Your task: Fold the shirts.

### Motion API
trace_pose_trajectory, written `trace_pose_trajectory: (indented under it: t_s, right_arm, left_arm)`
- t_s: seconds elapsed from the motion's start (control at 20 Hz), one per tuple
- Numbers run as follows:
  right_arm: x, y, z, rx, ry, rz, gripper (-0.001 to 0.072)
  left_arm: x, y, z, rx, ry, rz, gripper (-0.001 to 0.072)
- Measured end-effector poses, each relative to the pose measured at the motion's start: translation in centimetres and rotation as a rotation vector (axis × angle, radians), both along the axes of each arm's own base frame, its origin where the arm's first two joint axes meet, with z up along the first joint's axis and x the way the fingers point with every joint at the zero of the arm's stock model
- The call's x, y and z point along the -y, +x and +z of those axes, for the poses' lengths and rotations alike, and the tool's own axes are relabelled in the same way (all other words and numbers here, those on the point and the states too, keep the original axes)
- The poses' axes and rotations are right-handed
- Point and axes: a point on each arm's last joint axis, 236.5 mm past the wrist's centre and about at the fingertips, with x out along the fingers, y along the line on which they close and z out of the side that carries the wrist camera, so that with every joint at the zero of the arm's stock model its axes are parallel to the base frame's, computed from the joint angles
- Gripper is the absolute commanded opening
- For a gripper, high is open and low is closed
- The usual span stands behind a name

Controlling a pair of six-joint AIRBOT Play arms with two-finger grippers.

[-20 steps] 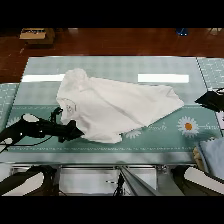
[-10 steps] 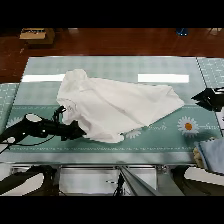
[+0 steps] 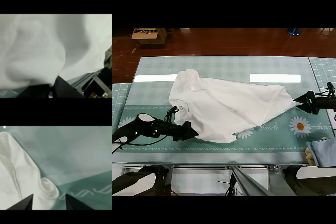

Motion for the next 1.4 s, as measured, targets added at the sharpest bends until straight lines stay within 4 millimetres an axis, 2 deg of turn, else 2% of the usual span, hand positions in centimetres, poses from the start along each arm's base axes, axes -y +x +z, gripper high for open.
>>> trace_pose_trajectory:
  t_s: [0.05,0.1,0.15,0.25,0.3,0.4,0.5,0.6,0.7,0.75,0.85,0.9,0.95,1.05,1.15,1.2,1.3,1.4]
  right_arm:
    - [-0.6,0.4,-0.2,0.004,-0.008,0.011,0.0345]
    - [-0.9,0.9,-0.6,0.01,-0.03,0.019,0.0147]
    - [-1.3,1.4,-0.9,0.015,-0.054,0.03,0.0027]
    - [-2.6,2.8,-0.5,0.052,-0.068,0.051,0.0027]
    - [-3.1,3.6,0.5,0.091,-0.067,0.068,0.0027]
    - [-4.0,5.3,4.0,0.198,-0.067,0.118,0.0027]
    - [-4.3,7.0,9.7,0.337,-0.1,0.159,0.0027]
    - [-4.7,7.9,17.0,0.502,-0.16,0.193,0.0027]
    - [-5.2,7.9,25.2,0.679,-0.244,0.198,0.0027]
    - [-5.7,7.2,29.5,0.769,-0.288,0.195,0.0027]
    - [-6.8,5.0,37.3,0.927,-0.367,0.156,0.0026]
    - [-7.3,3.6,40.9,1.003,-0.403,0.123,0.0026]
    - [-7.8,1.9,44.5,1.08,-0.439,0.084,0.0026]
    - [-8.7,-1.8,49.8,1.196,-0.507,0.01,0.0027]
    - [-9.3,-5.5,53.2,1.265,-0.575,-0.059,0.0027]
    - [-9.3,-7.1,54.1,1.275,-0.617,-0.086,0.0026]
    - [-8.5,-9.6,54.3,1.241,-0.717,-0.14,0.0027]
    - [-7.7,-11.0,52.8,1.156,-0.769,-0.157,0.0027]
  left_arm:
    - [-0.1,0.4,0.1,0.016,0.005,-0.005,0.0034]
    - [-0.2,1.0,0.2,0.037,0.012,-0.004,0.0034]
    - [-0.3,1.7,0.4,0.058,0.018,-0.004,0.0034]
    - [-0.4,3.1,1.1,0.106,0.024,-0.012,0.0033]
    - [-0.2,4.0,2.0,0.137,0.013,-0.018,0.0033]
    - [0.0,6.5,4.8,0.242,0.0,-0.038,0.0033]
    - [-0.2,10.2,9.7,0.411,-0.003,-0.046,0.0033]
    - [-0.8,14.3,17.5,0.647,0.005,-0.031,0.0033]
    - [-1.9,16.8,27.8,0.921,0.032,-0.012,0.0033]
    - [-2.5,17.1,33.5,1.066,0.052,0.003,0.0033]
    - [-3.6,15.8,44.3,1.336,0.097,0.033,0.0033]
    - [-3.9,14.3,48.8,1.451,0.127,0.04,0.0033]
    - [-4.1,12.4,52.9,1.561,0.159,0.041,0.0033]
    - [-4.2,8.4,58.6,1.704,0.213,0.052,0.0033]
    - [-4.4,4.7,62.2,1.798,0.26,0.083,0.0033]
    - [-4.5,3.1,63.2,1.827,0.286,0.091,0.0033]
    - [-5.0,0.7,63.9,1.846,0.35,0.104,0.0033]
    - [-5.3,-0.6,63.2,1.811,0.393,0.102,0.0033]
